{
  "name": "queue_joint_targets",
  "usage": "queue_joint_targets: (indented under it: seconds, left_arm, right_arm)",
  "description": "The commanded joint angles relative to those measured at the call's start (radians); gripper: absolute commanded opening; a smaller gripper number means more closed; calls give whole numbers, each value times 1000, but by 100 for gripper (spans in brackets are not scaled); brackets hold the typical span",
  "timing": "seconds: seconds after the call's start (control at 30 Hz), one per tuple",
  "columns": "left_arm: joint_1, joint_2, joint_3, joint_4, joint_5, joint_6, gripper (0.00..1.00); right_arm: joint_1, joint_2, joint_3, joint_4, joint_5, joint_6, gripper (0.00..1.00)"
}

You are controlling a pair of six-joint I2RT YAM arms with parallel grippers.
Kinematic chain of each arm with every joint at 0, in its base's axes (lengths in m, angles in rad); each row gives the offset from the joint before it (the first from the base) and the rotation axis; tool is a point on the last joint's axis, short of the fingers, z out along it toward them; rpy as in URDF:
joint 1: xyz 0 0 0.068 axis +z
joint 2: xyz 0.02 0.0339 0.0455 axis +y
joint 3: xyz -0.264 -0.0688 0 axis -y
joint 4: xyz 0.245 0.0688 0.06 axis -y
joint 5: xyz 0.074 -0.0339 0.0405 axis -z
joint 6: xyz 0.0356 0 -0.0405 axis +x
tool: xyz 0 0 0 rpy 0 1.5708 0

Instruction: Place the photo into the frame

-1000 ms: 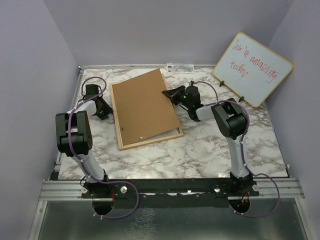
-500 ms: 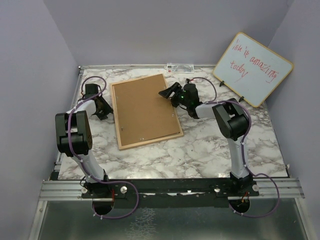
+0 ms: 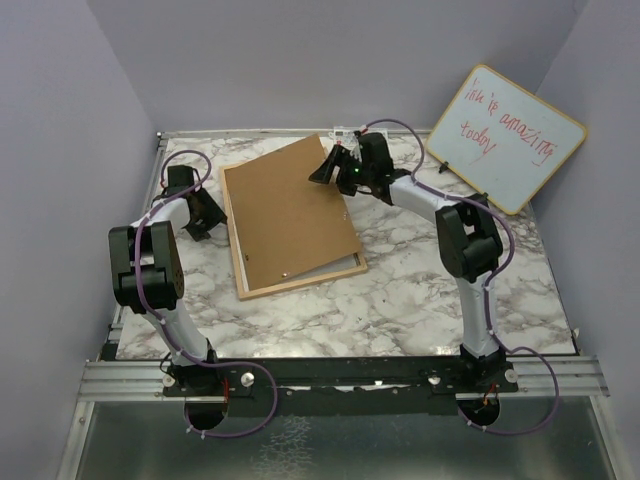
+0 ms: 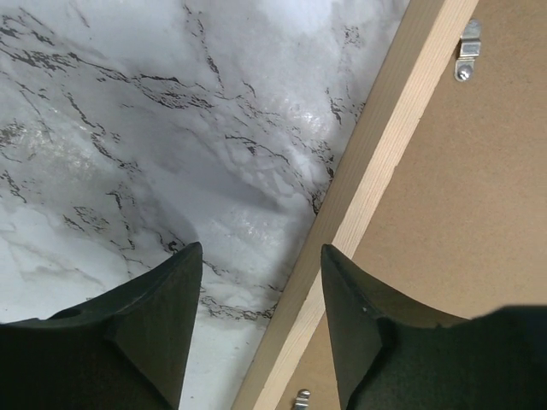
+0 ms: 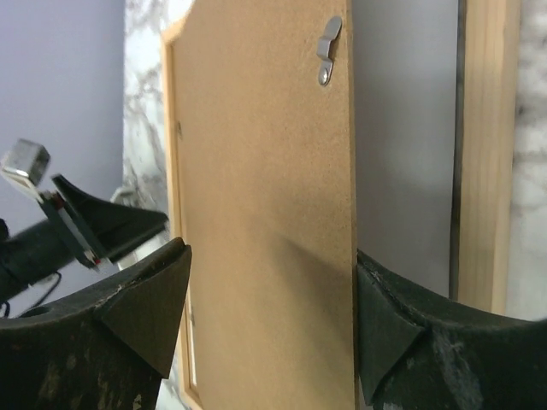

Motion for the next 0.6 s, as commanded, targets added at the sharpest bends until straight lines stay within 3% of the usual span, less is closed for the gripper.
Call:
queue_joint_targets:
  seconds: [0.0,0.23,0.47,0.57]
  left_arm:
    - [3,-13,30,-3,27,11,60]
    - [3,5,36,-2,67,13,59]
    - [3,2,42,-3,72,21,56]
    - [3,-1,49,-4,68,22,56]
  right_arm:
    - [15,59,4,-187,-113,-34,75]
    - [33,90,106,-328,-57,-110,76]
    - [33,160,413,-673,71,-293,84]
    - [34,165,446,-762,110,-338,85]
